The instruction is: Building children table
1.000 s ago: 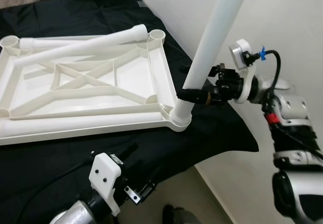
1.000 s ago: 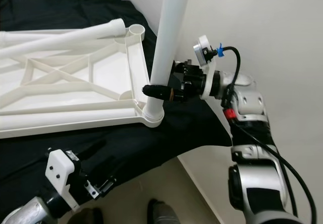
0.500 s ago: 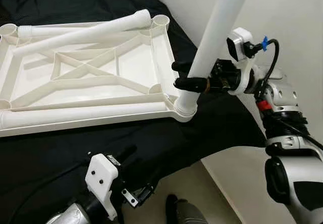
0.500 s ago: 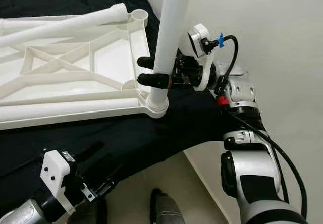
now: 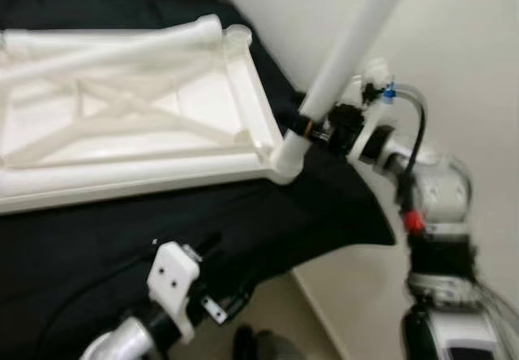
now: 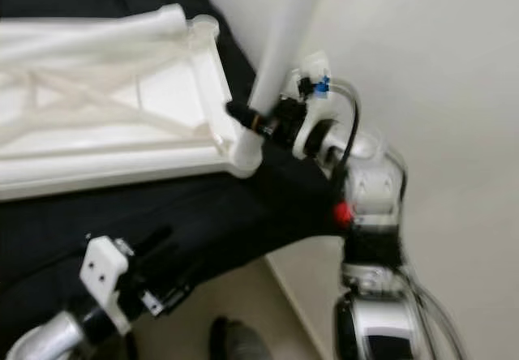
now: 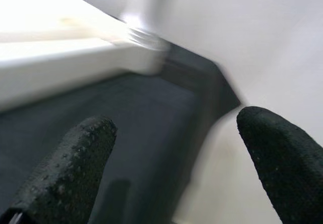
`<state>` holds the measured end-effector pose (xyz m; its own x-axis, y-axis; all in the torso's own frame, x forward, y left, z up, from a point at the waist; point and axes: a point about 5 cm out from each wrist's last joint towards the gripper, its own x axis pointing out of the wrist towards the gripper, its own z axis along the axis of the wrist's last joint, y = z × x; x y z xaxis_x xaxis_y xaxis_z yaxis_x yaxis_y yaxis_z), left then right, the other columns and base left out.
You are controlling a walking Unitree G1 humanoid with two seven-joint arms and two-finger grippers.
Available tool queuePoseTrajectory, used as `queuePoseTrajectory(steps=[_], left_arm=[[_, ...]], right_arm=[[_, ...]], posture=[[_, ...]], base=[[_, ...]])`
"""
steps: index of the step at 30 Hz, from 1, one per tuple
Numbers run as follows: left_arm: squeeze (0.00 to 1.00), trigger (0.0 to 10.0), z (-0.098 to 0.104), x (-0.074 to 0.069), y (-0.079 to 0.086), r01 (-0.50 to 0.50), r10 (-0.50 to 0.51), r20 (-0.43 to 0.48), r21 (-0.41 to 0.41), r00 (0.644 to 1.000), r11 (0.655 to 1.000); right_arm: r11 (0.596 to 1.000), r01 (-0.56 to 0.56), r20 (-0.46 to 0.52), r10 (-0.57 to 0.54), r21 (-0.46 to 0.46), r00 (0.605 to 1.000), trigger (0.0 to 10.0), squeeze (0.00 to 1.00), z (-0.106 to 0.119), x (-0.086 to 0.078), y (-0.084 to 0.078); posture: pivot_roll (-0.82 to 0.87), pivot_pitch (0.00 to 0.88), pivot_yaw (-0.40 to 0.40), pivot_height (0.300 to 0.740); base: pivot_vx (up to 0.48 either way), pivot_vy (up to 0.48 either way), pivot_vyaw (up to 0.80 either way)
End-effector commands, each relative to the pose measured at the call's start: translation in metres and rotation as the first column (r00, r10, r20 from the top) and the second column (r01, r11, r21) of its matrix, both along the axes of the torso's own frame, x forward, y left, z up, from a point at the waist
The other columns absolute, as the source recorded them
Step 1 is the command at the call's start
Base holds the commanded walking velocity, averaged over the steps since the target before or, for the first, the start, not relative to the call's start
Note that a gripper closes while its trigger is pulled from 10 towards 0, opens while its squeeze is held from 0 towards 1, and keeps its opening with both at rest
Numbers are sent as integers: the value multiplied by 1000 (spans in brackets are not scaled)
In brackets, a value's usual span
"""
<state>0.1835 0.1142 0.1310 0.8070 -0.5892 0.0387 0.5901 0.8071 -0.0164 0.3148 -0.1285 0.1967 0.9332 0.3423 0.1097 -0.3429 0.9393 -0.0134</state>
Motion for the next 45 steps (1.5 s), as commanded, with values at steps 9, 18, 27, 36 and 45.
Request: queuePoseTrajectory(steps=[9,18,27,36,45], left_arm=[[0,10000,-17,24,-4,2,-1,-4,23,1000,1000],[0,10000,-18,33,4,-44,43,36,38,998,998],[0,10000,-15,22,4,-5,4,38,30,999,1000],[0,10000,-3,3,3,6,-7,52,11,999,1000],[0,10000,9,-17,4,39,-39,33,-15,999,999]], right_arm=[[971,107,-222,-155,-212,963,0,0,-77,17,11],[993,99,-234,-113,-70,966,10000,1000,-59,0,21],[969,-215,-65,224,122,972,10000,1000,-26,-4,24],[825,-564,-87,559,-44,825,10000,1000,0,5,-33],[591,-803,-29,804,-78,594,10000,1000,56,19,-48]], posture=[[-19,0,-167,740],[-33,0,-122,740],[-31,8,-92,740],[8,126,-75,740],[48,221,-54,740]], base=[[0,0,0],[0,0,0],[0,0,0],[0,0,0],[0,0,0]])
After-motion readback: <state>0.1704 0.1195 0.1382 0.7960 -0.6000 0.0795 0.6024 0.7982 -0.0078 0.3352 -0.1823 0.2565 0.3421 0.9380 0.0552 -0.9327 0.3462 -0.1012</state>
